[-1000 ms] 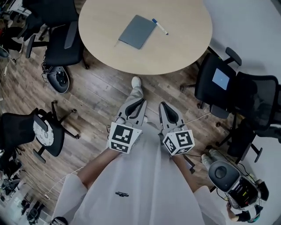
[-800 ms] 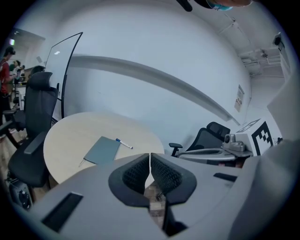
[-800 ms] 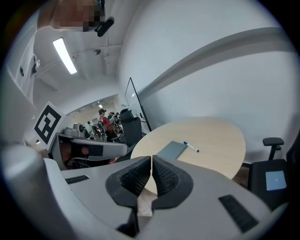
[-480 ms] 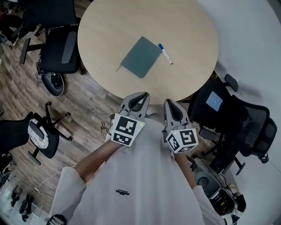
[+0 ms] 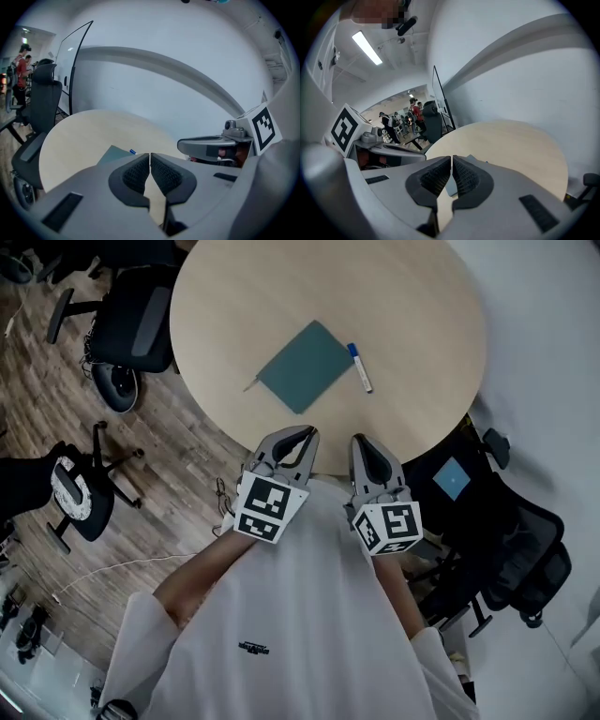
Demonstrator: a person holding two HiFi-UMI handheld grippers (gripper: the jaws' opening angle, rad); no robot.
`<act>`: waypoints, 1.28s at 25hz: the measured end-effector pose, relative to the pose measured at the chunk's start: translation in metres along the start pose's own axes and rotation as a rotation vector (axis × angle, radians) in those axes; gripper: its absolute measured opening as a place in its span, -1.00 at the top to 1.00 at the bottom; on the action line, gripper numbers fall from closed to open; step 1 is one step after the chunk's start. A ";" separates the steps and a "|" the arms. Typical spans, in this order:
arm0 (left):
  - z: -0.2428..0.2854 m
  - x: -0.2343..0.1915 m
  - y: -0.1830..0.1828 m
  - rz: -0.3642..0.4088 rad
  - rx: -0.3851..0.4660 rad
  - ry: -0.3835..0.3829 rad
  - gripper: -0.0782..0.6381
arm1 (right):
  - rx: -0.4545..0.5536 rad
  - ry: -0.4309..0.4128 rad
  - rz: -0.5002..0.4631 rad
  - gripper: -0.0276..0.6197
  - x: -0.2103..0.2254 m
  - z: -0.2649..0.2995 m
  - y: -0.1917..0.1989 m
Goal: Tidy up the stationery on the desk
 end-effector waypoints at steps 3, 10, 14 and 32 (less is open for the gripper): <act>0.020 -0.003 -0.003 -0.043 -0.011 -0.054 0.71 | -0.017 -0.063 -0.035 0.81 0.022 0.012 -0.010; 0.061 -0.022 0.011 -0.167 -0.039 -0.182 0.71 | -0.067 -0.175 -0.009 0.80 0.064 0.058 -0.014; 0.071 -0.025 0.020 -0.185 -0.042 -0.206 0.71 | -0.127 -0.233 -0.048 0.44 0.072 0.085 -0.004; 0.121 -0.075 0.089 -0.275 -0.087 -0.265 0.39 | -0.330 -0.310 -0.053 0.24 0.088 0.183 0.071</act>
Point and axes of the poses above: the fingertips, and each gripper's own axes: z forward along the fingers, x to its right, y out of its underside, the point moved 5 cm from there along -z, backward along the fingers, and after that the axes turned 4 degrees about y, right-handed, at the moved point
